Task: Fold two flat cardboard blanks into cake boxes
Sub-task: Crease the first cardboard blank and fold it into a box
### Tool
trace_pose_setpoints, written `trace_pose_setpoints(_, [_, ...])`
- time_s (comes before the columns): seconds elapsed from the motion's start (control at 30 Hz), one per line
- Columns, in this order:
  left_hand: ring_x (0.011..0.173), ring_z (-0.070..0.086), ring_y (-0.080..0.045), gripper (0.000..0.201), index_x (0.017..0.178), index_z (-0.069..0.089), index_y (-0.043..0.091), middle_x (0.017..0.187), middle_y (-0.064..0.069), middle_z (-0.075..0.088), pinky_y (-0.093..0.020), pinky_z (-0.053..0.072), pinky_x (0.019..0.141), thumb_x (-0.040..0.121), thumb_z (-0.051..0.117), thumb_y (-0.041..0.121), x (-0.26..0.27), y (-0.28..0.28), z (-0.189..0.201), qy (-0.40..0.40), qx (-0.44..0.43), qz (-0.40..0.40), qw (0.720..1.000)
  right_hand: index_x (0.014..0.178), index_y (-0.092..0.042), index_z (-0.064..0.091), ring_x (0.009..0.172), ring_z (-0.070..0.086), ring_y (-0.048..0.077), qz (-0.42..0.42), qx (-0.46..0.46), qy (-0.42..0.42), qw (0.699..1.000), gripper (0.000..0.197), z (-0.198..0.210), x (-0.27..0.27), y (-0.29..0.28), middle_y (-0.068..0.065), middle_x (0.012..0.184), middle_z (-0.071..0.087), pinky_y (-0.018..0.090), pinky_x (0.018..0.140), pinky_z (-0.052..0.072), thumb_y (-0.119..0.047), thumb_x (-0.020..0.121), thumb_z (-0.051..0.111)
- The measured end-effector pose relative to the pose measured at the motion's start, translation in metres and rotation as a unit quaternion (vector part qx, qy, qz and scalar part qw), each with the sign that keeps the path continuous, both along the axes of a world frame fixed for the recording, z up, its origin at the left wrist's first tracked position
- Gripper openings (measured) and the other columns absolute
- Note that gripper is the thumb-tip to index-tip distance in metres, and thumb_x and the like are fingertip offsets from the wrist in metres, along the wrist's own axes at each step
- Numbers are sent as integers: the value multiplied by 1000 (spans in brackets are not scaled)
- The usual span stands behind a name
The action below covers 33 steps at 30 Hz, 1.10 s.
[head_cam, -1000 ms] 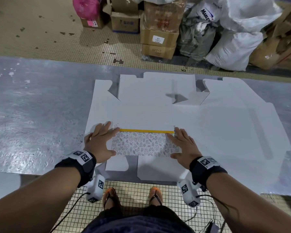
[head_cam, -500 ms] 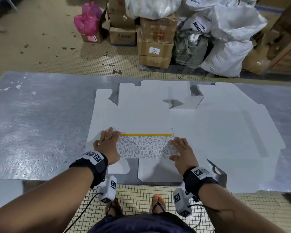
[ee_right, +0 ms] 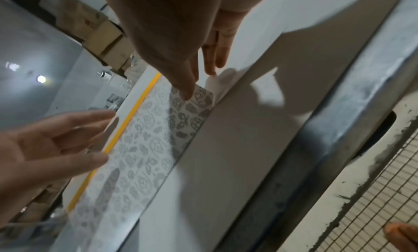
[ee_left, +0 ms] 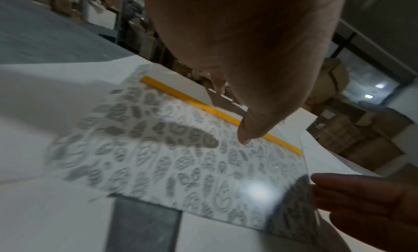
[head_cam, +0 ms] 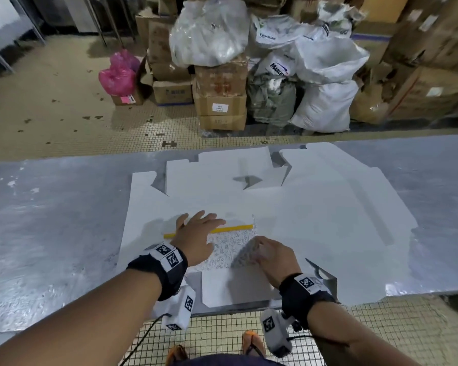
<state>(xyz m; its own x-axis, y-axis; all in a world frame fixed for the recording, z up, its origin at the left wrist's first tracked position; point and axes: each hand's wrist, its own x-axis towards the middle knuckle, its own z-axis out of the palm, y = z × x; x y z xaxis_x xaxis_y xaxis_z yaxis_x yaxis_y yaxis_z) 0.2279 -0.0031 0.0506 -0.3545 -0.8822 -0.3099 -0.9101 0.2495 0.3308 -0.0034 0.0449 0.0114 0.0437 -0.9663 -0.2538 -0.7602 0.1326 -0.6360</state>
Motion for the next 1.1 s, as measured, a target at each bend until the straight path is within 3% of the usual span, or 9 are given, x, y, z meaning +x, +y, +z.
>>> trace_pose_setpoints(0.13, [137, 39, -18, 49, 143, 48, 36, 147, 10, 47, -34, 22, 111, 97, 57, 22, -34, -14, 14, 47, -6, -62, 997, 120, -22, 67, 108, 62, 21, -24, -1, -49, 999, 28, -1, -11, 5, 4, 118, 69, 29, 93, 45, -24, 93, 61])
trace_pose_setpoints(0.27, [117, 52, -18, 44, 140, 54, 34, 124, 4, 57, -30, 40, 100, 98, 58, 21, -61, -24, 20, 70, 13, -107, 992, 123, -24, 68, 110, 63, 19, -48, -23, -88, 995, 30, -12, -13, 12, 1, 119, 69, 25, 94, 44, -22, 93, 64])
trace_pose_setpoints(0.33, [114, 54, -18, 41, 141, 53, 36, 120, 5, 57, -28, 42, 95, 101, 54, 27, -71, -29, 23, 33, 12, -132, 991, 122, -24, 68, 110, 63, 18, -71, -27, -106, 991, 30, -17, -11, 14, 1, 119, 68, 22, 93, 43, -22, 92, 65])
trace_pose_setpoints(0.47, [121, 56, -17, 34, 132, 61, 35, 132, 6, 63, -30, 44, 101, 98, 60, 35, -79, -43, 31, 2, 13, -145, 989, 126, -21, 66, 106, 61, 11, -120, -45, -125, 984, 34, -14, -4, 14, -2, 121, 67, 20, 93, 44, -25, 93, 66])
trace_pose_setpoints(0.6, [106, 62, -18, 32, 123, 65, 34, 116, 2, 67, -29, 49, 91, 91, 70, 33, -79, -46, 36, 33, 21, -139, 990, 115, -21, 73, 96, 62, 8, -173, -77, -140, 972, 24, -12, 8, 13, -6, 113, 71, 27, 93, 50, -24, 91, 69])
trace_pose_setpoints(0.8, [89, 63, -14, 30, 111, 72, 28, 89, 10, 63, -29, 52, 84, 82, 80, 34, -69, -53, 30, 95, 27, -102, 990, 105, -25, 76, 87, 65, 5, -237, -74, -138, 959, 19, -18, 25, 12, -11, 98, 72, 26, 84, 53, -31, 87, 74])
trace_pose_setpoints(1.0, [97, 61, -13, 10, 91, 77, 20, 100, 7, 66, -35, 50, 90, 89, 72, 28, -67, -55, 25, 141, 1, -143, 980, 94, -20, 78, 81, 66, 6, -253, -92, -126, 955, 11, -20, 35, 10, -9, 86, 74, 28, 82, 54, -27, 86, 75])
trace_pose_setpoints(1.1, [100, 63, -13, 12, 100, 77, 22, 103, 7, 71, -34, 51, 92, 90, 70, 26, -67, -55, 29, 115, 22, -148, 982, 94, -17, 78, 81, 67, 8, -246, -102, -114, 957, 10, -19, 35, 11, -5, 87, 75, 29, 83, 55, -23, 87, 73])
